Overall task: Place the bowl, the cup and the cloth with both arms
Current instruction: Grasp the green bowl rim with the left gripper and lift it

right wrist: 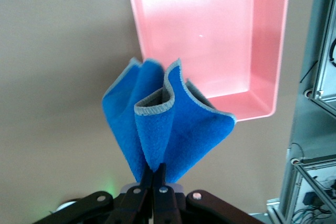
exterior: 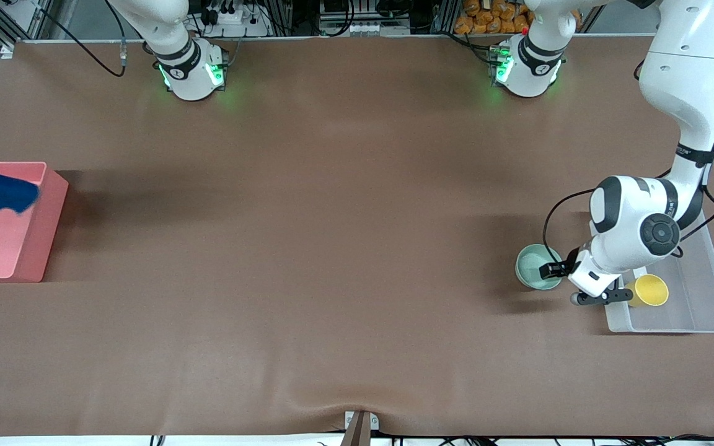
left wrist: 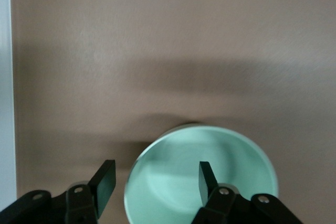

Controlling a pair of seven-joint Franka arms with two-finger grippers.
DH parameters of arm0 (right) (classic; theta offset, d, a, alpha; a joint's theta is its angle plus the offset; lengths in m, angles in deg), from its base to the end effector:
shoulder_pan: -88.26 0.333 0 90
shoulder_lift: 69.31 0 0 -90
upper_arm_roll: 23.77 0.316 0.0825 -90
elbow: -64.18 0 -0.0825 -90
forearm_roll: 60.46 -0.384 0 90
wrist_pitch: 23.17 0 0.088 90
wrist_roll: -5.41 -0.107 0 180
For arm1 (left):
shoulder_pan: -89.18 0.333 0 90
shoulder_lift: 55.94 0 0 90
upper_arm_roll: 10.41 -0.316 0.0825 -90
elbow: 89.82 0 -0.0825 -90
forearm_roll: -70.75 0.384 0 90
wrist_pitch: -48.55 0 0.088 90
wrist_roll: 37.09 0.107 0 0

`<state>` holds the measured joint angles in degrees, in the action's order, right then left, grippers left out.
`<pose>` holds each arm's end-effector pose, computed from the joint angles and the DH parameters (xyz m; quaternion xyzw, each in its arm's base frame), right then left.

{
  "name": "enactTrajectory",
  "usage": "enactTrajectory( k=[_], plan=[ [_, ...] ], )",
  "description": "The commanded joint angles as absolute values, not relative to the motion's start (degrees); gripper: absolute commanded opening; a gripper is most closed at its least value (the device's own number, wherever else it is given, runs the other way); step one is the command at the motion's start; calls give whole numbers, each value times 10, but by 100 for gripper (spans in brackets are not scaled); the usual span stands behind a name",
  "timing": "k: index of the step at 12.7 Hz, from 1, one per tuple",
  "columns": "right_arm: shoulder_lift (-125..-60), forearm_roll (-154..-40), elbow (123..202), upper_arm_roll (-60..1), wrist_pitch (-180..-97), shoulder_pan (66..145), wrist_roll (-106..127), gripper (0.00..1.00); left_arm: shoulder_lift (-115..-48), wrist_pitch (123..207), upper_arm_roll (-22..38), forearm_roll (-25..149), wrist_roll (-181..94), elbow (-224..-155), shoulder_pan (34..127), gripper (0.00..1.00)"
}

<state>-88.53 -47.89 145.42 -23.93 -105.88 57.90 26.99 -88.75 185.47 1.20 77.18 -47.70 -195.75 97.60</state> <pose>0.5266 -0.3398 0.4897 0.9793 -0.0735 -0.1860 0.0314 0.6411 -0.0272 0.2165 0.9991 0.0386 -0.0106 0.0157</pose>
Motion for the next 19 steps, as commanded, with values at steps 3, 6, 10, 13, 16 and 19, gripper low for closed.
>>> enactTrajectory(
  k=[3, 6, 10, 13, 16, 19],
  plan=[
    [-919, -415, 1455, -229, -1070, 534, 378, 0, -877, 1881, 15, 824, -496, -1995, 988, 60],
    [-944, -385, 1456, -229, -1121, 525, 484, 0, -877, 1879, 16, 824, -546, -1985, 983, 0],
    [-993, -364, 1459, -228, -1241, 502, 565, 0, -860, 1737, 20, 818, -538, -1887, 989, 0],
    [-1016, -366, 1460, -228, -1276, 493, 579, 0, -851, 1564, 19, 775, -442, -1770, 1024, 0],
    [-1031, -371, 1467, -227, -1276, 492, 581, 0, -826, 1517, 19, 765, -297, -1774, 1094, 0],
    [-1047, -388, 1472, -226, -1278, 496, 580, 0, -821, 1517, 19, 772, -190, -1791, 1161, 0]
  ],
)
